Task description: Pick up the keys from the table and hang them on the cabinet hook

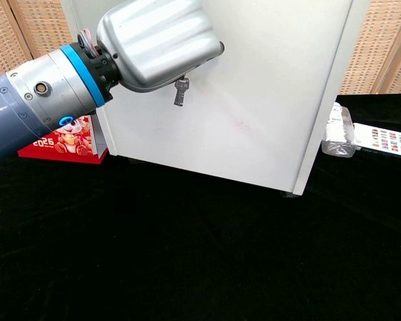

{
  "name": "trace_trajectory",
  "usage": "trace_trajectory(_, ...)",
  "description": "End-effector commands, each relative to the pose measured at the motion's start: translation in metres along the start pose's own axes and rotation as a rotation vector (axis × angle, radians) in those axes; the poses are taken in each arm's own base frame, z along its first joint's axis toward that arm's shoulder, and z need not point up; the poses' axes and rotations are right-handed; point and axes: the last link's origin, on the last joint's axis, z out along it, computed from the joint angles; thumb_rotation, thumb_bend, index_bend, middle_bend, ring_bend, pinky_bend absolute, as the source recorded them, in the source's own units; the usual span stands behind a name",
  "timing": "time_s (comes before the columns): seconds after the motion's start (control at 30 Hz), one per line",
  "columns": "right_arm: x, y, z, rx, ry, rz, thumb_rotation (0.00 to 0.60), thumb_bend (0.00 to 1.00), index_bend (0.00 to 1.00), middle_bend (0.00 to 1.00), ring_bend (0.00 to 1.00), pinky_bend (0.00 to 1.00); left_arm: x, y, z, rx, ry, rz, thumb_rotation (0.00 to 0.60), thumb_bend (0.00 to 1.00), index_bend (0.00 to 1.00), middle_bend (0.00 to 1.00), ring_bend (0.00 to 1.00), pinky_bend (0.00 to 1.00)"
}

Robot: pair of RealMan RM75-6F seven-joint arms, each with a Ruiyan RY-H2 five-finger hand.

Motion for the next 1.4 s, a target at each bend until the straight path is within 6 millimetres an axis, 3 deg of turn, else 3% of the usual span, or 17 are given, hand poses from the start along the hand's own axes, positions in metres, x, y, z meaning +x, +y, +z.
trace_trajectory(0.03,0.000,0.000,0.000,0.002,0.001,0.001,0.600,0.09,0.15,0.00,0.00,0.00,0.000,0.000,0.001,0.001,0.004,0.006,0.600,0.22,0.54,0.94,0.92,0.77)
trace_trajectory(1.4,0.003,-0.002,0.000,0.022,0.030,0.022,0.600,0.09,0.15,0.00,0.00,0.00,0.004,0.009,0.002,-0.015,0.014,0.002,0.600,0.15,0.52,0.92,0.91,0.76)
